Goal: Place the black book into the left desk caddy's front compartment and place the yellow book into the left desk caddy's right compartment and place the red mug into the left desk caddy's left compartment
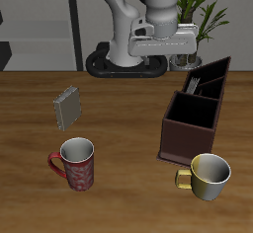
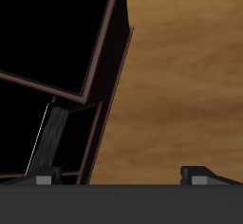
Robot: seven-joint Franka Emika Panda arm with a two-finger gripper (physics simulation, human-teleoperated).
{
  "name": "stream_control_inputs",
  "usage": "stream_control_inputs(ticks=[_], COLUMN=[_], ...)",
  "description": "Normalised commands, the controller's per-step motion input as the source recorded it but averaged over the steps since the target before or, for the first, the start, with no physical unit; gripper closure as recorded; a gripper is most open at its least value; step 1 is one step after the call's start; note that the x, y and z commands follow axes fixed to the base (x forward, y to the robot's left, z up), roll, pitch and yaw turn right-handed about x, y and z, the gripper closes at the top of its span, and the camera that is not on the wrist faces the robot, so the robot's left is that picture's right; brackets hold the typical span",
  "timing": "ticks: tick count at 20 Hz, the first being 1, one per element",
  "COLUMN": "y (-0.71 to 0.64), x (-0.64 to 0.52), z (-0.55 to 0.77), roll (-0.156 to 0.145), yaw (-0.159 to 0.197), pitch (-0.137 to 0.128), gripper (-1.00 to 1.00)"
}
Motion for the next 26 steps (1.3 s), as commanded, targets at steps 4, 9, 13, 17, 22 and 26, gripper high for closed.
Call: stream_control_inputs(ticks=[4,9,13,17,22,26], y=[-0.59,-0.58,-0.78,-0.58,-0.57,-0.45], x=[0.0,-0.09,-0.09,-0.04,0.0,0.1], z=[0.09,-0.02,-0.02,-0.07,0.01,0.05], roll=[-0.042,-0.032,-0.077,-0.029,0.015,0.005], yaw=[0.04,-0.03,0.025,0.023,0.011,-0.019], pitch=[-0.01,0.016,-0.013,0.008,0.027,0.01], gripper=[-1.0,-1.0,-1.0,-1.0,-1.0,-1.0])
